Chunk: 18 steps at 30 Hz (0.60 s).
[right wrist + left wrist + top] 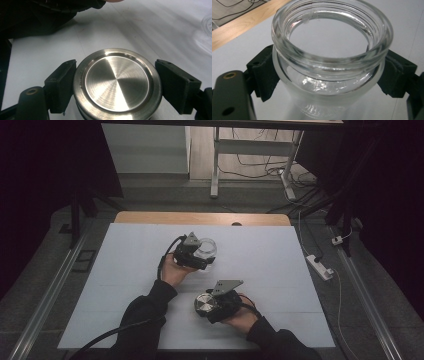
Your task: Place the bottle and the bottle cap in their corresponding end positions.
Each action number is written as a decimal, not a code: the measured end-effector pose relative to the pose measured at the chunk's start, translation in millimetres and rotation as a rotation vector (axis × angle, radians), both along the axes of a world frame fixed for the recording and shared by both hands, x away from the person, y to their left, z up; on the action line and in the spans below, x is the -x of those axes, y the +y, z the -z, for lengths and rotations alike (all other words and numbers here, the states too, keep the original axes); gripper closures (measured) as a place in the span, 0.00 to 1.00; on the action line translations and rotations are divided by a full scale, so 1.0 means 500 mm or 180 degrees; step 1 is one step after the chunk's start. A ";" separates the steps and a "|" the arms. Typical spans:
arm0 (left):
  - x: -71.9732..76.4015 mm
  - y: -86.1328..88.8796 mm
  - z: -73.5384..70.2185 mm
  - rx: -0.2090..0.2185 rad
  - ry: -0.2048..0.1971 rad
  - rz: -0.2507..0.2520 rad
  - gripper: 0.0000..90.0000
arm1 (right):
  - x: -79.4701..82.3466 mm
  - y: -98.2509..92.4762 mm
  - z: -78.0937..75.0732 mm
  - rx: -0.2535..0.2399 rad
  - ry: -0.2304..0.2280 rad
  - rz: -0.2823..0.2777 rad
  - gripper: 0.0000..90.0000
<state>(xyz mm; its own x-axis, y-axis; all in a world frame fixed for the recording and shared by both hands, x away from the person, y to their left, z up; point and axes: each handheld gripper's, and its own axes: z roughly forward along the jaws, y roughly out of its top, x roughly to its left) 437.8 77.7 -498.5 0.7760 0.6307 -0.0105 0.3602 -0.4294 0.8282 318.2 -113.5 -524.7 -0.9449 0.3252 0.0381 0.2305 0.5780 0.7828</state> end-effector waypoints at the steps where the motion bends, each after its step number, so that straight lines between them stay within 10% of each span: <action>1: -0.001 -0.001 0.002 -0.0006 0.0007 0.0004 0.18 | -0.001 0.000 0.001 0.0012 -0.0004 0.0001 0.22; 18: -0.003 -0.015 0.028 -0.0031 0.0015 0.0060 0.17 | -0.007 0.004 0.022 0.0143 0.0027 -0.0020 0.22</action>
